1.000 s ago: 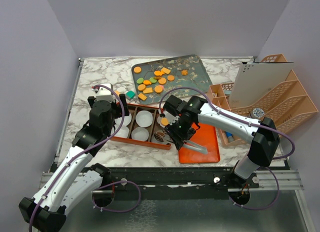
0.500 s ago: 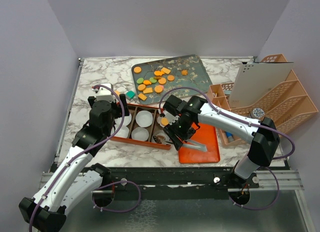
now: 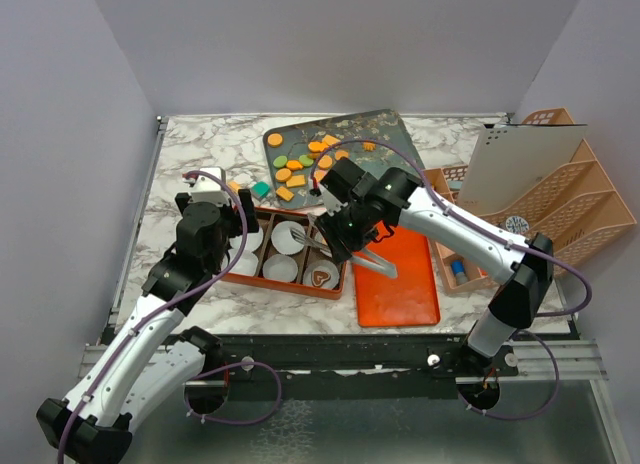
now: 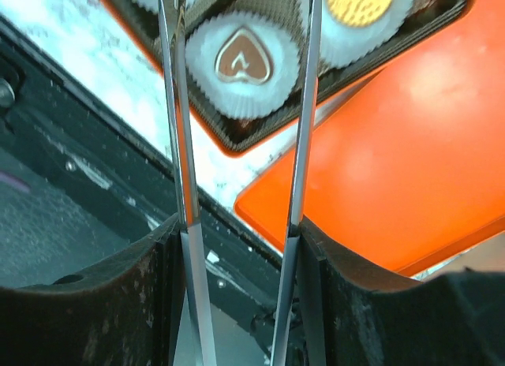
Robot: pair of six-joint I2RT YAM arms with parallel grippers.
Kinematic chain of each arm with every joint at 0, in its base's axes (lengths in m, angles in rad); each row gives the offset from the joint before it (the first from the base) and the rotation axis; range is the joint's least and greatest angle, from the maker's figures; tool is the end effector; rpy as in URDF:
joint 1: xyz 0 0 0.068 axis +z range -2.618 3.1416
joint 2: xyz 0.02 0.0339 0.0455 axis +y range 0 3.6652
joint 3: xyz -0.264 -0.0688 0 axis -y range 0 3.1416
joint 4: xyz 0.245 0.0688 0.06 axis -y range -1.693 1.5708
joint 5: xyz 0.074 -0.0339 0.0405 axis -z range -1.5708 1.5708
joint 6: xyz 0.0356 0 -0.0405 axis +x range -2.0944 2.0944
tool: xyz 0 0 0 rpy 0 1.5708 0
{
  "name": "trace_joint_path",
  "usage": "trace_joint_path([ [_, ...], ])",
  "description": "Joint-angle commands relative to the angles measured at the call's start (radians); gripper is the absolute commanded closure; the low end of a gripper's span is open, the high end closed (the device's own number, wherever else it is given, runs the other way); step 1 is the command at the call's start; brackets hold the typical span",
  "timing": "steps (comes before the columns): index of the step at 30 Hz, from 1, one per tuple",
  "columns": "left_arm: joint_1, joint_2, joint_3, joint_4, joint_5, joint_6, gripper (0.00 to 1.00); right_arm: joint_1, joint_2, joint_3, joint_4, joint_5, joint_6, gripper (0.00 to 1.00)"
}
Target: Pack the cookies
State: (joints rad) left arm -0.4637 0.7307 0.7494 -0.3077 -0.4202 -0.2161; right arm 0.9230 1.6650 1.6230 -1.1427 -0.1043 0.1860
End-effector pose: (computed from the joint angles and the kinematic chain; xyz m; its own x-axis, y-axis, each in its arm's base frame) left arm 0.1579 -0.0627 0.3239 -0.2615 -0.0881 -0.9612 0.0026 0.9958 -0.0920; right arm 0.1982 0.2680 0.3246 -0.7004 -0.6208 -0.3522 -0.6993 0.6957 0.1644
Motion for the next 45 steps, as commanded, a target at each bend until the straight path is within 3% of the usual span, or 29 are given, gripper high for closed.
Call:
trace_joint_path([
  [1,0.007,-0.024,-0.011,0.017,0.033,-0.005,0.02,-0.056,0.071,0.102,0.031,0.069,0.010,0.46],
  [9,-0.006,-0.039,-0.012,0.019,0.034,-0.003,0.02,-0.213,0.218,0.247,0.056,0.095,-0.011,0.45],
  [26,-0.033,-0.051,-0.013,0.024,0.043,-0.002,0.02,-0.259,0.570,0.612,-0.009,0.159,-0.046,0.43],
  [45,-0.044,-0.044,-0.013,0.024,0.038,0.003,0.02,-0.279,0.678,0.663,0.024,0.160,-0.054,0.42],
])
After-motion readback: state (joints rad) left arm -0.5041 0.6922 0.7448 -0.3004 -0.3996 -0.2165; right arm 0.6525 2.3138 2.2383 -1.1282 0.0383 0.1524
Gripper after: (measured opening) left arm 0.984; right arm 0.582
